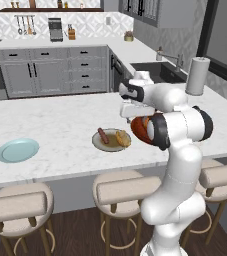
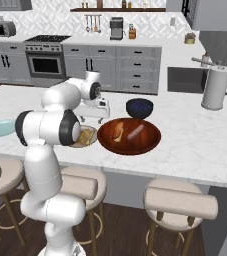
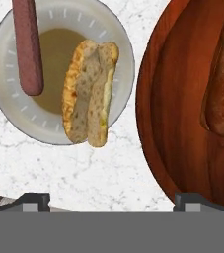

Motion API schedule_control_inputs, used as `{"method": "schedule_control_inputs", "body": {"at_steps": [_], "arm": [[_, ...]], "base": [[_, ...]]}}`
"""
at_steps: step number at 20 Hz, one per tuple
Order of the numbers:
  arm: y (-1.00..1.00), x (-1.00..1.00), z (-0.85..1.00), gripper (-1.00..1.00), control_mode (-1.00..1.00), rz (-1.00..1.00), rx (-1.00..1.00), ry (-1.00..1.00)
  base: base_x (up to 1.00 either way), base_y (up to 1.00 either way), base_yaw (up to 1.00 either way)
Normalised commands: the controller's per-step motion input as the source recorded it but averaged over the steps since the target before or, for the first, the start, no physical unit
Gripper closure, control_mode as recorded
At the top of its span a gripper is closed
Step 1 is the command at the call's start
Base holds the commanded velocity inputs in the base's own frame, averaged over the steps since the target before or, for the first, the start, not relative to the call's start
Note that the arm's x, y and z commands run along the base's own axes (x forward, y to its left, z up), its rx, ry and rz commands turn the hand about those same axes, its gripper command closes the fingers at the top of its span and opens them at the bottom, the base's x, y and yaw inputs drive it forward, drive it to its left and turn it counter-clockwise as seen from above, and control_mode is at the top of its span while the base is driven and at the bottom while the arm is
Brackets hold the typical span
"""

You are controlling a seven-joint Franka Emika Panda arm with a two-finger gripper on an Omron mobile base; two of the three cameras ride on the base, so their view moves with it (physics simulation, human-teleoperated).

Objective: Place one bun and one sausage from the bowl on each plate.

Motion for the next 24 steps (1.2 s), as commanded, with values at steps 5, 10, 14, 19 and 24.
{"method": "schedule_control_inputs", "body": {"at_steps": [5, 10, 14, 19, 24], "arm": [[-0.48, 0.20, 0.01, -1.00, -1.00, 0.00, 0.00, 0.00], [-0.38, 0.28, 0.00, -1.00, -1.00, 0.00, 0.00, 0.00], [-0.24, 0.24, 0.00, -1.00, -1.00, 0.00, 0.00, -0.06], [-0.20, 0.16, -0.02, -1.00, -1.00, 0.00, 0.00, -0.03], [-0.19, 0.05, -0.21, -1.00, -1.00, 0.00, 0.00, 0.00]], "base": [[0.00, 0.00, 0.00], [0.00, 0.00, 0.00], [0.00, 0.00, 0.00], [0.00, 0.00, 0.00], [0.00, 0.00, 0.00]]}}
